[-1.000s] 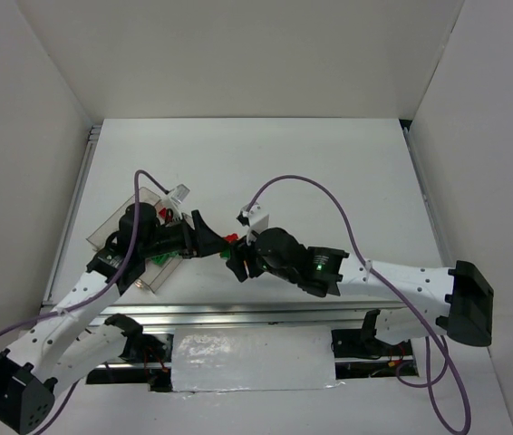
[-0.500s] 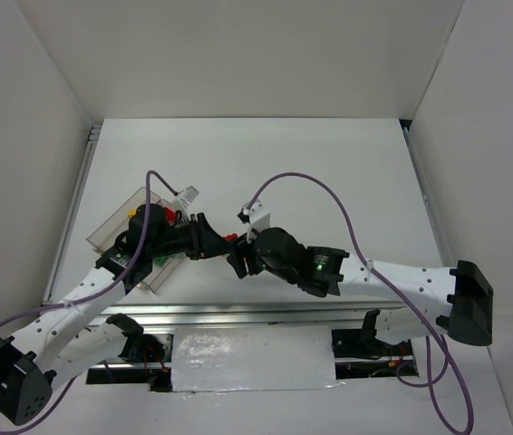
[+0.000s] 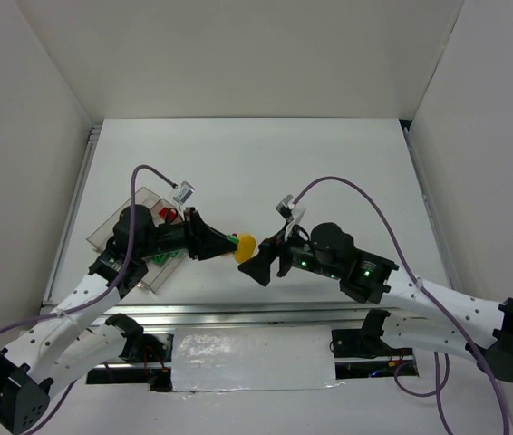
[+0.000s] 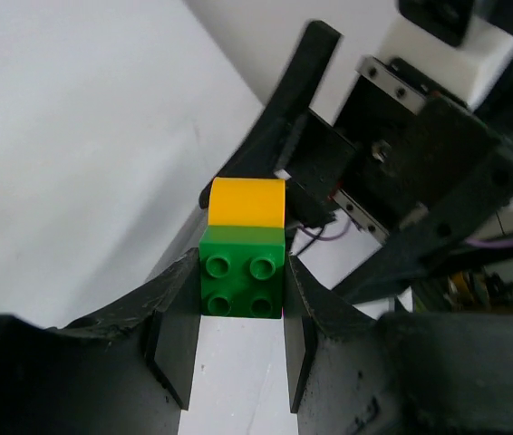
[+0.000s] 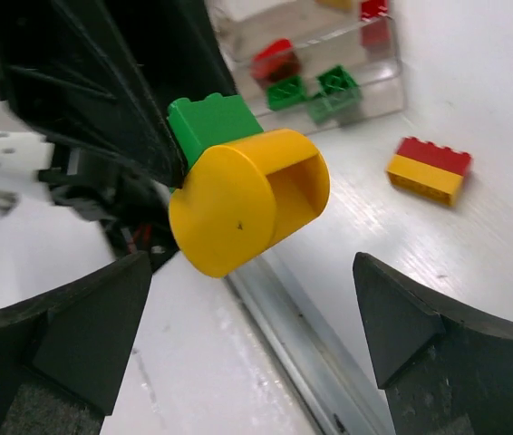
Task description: Sort the legos into containers by color
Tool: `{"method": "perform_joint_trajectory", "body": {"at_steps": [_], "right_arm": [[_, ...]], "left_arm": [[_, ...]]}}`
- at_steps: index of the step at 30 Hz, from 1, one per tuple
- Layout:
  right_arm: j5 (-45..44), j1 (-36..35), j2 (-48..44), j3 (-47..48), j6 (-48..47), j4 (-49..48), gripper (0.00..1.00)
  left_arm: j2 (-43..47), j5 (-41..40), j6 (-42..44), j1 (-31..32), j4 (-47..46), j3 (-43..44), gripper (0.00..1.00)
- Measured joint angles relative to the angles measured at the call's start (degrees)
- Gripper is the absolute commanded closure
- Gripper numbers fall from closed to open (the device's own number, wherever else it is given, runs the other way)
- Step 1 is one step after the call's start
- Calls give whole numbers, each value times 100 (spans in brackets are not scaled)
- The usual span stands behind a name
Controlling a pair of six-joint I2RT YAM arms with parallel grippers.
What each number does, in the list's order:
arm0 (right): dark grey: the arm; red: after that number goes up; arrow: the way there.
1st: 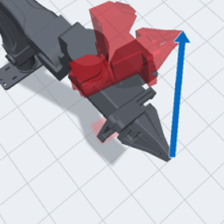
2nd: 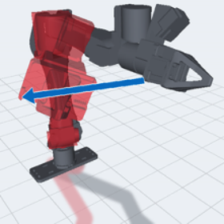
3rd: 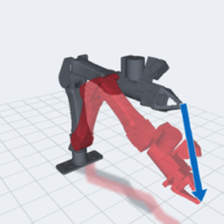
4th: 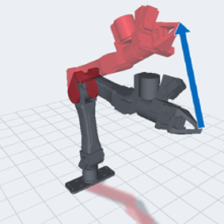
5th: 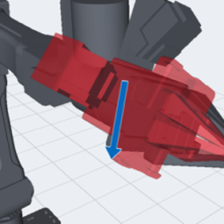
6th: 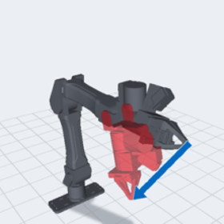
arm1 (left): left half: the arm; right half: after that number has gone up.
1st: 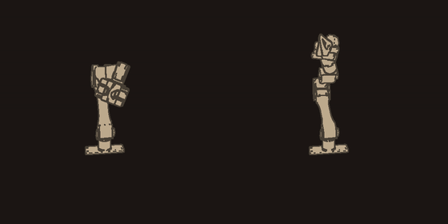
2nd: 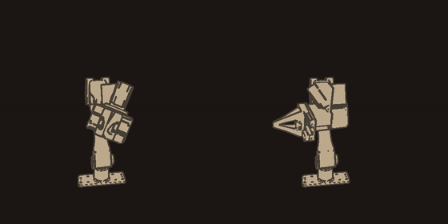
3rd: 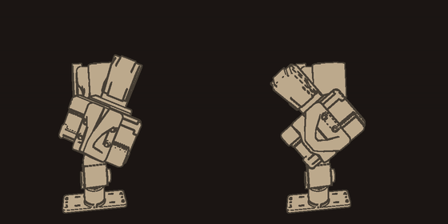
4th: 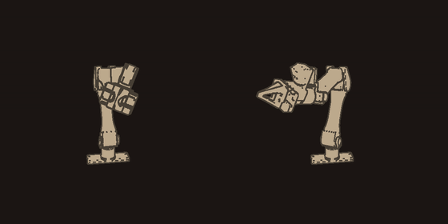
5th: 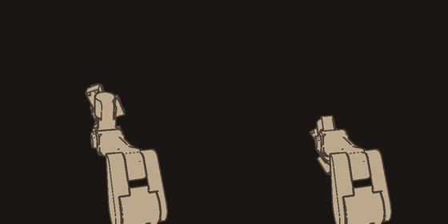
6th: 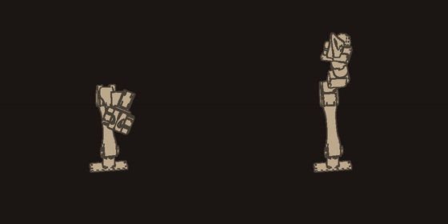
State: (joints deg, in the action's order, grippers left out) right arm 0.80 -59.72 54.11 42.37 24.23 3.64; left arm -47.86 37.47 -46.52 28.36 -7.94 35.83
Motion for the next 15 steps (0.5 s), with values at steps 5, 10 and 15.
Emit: {"method": "perform_joint_trajectory", "body": {"at_steps": [5, 10, 15], "right_arm": [[999, 459, -623, -103, 195, -208, 3], [1864, 870, -702, -234, 527, -713, 17], [2568, 911, -415, -251, 780, -1233, 55]], "left_arm": [[-4, 892, -166, 0, -1132, -184, 100], [-17, 1510, -551, 0, -2153, -522, 100], [-33, 1755, -796, 0, -2695, -623, 100]]}}
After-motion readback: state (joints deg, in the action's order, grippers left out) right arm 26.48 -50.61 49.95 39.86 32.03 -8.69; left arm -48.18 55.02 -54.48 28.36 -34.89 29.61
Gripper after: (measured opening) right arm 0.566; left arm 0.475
